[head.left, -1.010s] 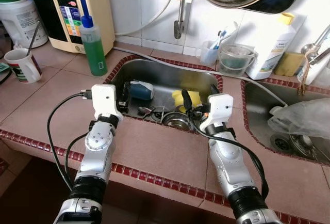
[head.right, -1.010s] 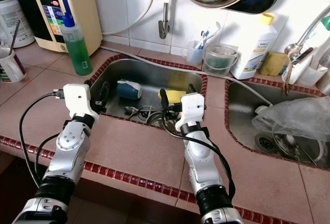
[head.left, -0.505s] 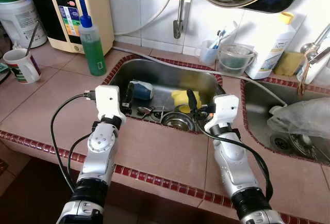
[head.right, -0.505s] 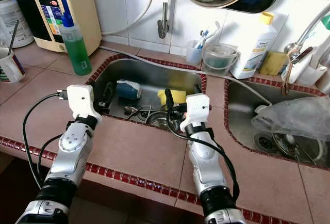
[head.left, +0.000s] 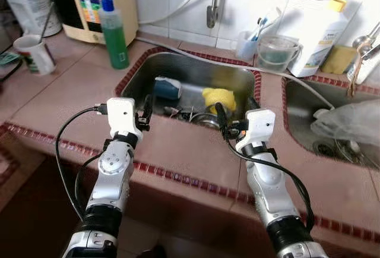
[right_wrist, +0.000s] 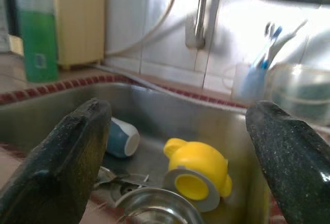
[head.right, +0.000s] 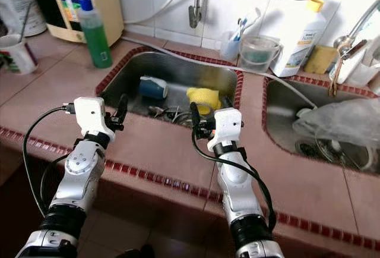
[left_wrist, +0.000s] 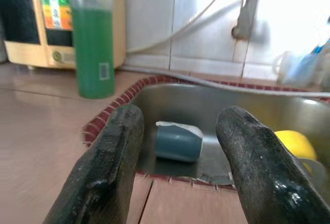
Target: Kitchen organization
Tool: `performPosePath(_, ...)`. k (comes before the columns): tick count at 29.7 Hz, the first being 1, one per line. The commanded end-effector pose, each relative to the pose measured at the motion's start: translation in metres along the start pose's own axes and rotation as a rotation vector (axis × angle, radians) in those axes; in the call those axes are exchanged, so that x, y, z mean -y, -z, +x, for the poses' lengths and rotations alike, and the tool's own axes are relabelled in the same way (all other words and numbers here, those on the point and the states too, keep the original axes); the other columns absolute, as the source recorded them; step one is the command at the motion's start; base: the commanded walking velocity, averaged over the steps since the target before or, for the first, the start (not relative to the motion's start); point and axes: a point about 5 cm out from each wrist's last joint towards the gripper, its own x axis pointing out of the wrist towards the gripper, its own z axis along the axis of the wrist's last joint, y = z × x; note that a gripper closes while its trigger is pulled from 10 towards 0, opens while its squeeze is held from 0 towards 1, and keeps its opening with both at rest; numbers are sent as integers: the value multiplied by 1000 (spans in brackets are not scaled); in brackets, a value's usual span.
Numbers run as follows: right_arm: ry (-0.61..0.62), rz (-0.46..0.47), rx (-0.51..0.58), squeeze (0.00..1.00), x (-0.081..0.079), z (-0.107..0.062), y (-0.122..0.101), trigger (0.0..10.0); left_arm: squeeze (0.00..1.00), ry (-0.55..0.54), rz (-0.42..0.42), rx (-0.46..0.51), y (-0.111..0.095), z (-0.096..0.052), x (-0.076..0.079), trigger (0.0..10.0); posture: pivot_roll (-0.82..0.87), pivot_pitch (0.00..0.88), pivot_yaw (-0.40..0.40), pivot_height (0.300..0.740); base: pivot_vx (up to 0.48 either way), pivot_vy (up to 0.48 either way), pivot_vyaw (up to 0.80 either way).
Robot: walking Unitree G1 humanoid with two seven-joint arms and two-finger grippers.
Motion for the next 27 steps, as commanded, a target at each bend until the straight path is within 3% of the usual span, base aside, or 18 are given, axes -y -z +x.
performPosePath(1, 19, 0, -7, 0, 5, -2, 2, 10000, 0, 20, 1, 18, -6, 3, 3, 10000, -110, 0, -4, 740, -285, 0, 0)
performPosePath(7, 21, 1, -7, 0, 5, -3, 2, 10000, 0, 20, 2, 18, -7, 4, 3, 10000, -110, 0, -1, 740, -278, 0, 0)
performPosePath(21, -1, -4, -25, 0, 2, -7, 8, 10000, 0, 52, 1, 35, -6, -1, 4, 10000, -104, 0, -1, 740, 0, 0, 0)
performPosePath(25, -47, -19, -55, 0, 0, -13, 15, 10000, 0, 68, 23, 23, 0, -5, 4, 10000, -103, 0, -2, 740, 0, 0, 0)
performPosePath(27, -152, -46, -103, 0, -6, -24, 26, 10000, 0, 122, 83, 23, 8, -15, 6, 10000, -102, 0, -2, 740, 0, 0, 0)
